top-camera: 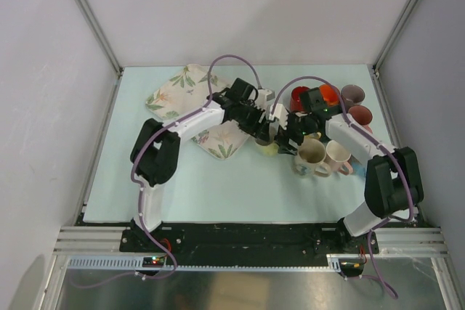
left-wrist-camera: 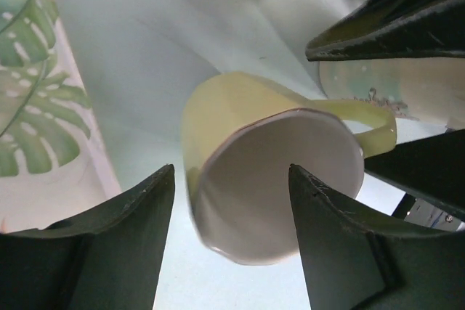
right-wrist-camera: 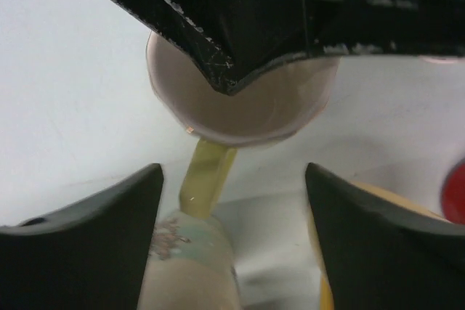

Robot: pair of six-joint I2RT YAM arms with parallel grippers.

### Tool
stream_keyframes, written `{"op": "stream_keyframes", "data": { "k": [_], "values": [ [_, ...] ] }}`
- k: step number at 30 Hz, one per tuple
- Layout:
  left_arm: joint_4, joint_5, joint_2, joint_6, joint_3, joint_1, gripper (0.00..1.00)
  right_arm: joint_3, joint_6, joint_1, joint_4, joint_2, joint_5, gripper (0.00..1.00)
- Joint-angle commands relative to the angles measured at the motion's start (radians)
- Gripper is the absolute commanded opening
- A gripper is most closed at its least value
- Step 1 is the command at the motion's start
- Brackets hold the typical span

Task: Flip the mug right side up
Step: Place the cup at the center of the board.

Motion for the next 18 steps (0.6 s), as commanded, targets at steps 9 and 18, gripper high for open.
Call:
{"op": "stream_keyframes", "data": {
  "k": [9, 18],
  "values": [
    [0.038, -0.069, -0.013, -0.028, 0.051, -0.054, 0.68, -0.013, -0.006, -0.019, -0.059, -0.138, 0.021, 0.99],
    [0.031, -0.037, -0.076, -0.024, 0.06, -0.022, 0.68, 0.021, 0.068, -0.019, -0.084, -0.187, 0.042, 0.99]
  ]
}}
